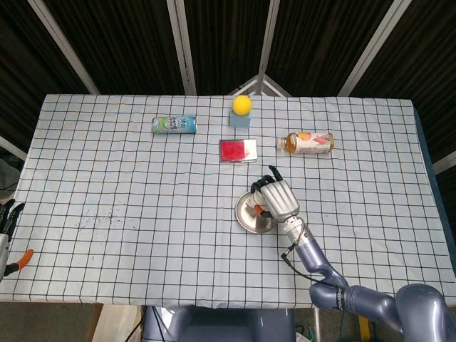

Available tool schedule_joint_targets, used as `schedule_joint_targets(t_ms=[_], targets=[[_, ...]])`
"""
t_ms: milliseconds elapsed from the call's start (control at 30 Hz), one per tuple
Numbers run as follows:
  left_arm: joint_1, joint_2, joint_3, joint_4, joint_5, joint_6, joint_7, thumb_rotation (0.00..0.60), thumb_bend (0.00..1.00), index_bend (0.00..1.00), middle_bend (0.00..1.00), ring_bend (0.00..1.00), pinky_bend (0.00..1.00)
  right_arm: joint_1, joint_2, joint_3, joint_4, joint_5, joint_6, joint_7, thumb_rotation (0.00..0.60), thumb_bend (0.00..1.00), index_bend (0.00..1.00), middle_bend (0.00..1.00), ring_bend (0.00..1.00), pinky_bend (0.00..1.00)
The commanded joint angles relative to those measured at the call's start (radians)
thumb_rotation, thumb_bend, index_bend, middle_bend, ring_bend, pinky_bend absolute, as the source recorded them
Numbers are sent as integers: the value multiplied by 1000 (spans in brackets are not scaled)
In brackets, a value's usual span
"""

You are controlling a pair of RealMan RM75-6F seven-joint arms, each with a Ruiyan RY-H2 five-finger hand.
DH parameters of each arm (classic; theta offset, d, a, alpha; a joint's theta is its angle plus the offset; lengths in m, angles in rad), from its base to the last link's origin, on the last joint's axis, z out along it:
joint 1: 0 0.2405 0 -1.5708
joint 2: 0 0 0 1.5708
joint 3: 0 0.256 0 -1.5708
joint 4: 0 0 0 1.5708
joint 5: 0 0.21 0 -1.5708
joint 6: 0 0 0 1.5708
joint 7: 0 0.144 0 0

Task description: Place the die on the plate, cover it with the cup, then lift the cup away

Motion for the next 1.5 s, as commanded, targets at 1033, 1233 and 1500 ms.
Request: schedule_joint_targets(t_ms=[1033, 1233, 1500], targets=[[-2, -2, 1, -3, -3, -2, 4, 600, 360, 21, 0, 0, 0, -17, 118, 41, -83, -6, 19, -32, 600, 401, 607, 501, 283, 63], [-7, -7, 8, -8, 6, -13, 14, 600, 360, 21, 0, 0, 0, -20, 138, 14, 93, 30, -91, 32, 600, 401, 607, 501, 276, 63], [-12, -9, 13, -17, -10, -34, 34, 600, 360, 23, 0, 0, 0, -19, 146, -20, 189, 3, -143, 94, 600, 400, 605, 488, 230, 35]])
